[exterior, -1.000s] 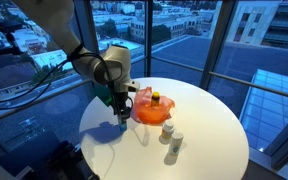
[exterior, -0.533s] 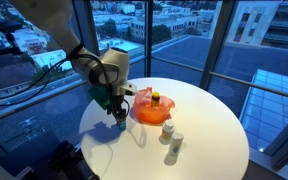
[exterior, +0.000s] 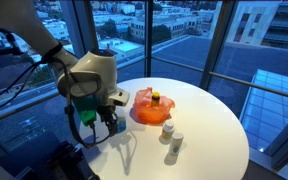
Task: Remove the blue container from the plastic bag and put it on the table
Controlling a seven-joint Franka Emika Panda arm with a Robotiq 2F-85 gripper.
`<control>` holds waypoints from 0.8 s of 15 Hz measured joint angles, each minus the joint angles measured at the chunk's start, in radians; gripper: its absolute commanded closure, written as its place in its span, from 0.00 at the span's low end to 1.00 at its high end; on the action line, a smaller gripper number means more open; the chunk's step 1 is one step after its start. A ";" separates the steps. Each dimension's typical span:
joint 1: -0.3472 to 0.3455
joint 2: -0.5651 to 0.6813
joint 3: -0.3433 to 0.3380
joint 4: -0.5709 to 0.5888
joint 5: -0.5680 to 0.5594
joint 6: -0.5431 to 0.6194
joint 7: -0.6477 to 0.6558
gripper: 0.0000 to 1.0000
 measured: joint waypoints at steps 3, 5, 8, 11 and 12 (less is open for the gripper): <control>-0.005 -0.105 -0.018 0.025 -0.003 -0.003 0.000 0.00; -0.010 -0.164 -0.030 0.038 -0.005 -0.021 0.000 0.00; -0.034 -0.259 -0.040 0.043 -0.020 -0.100 0.008 0.00; -0.063 -0.313 -0.041 0.098 -0.046 -0.229 0.046 0.00; -0.071 -0.318 -0.040 0.130 -0.059 -0.277 0.071 0.00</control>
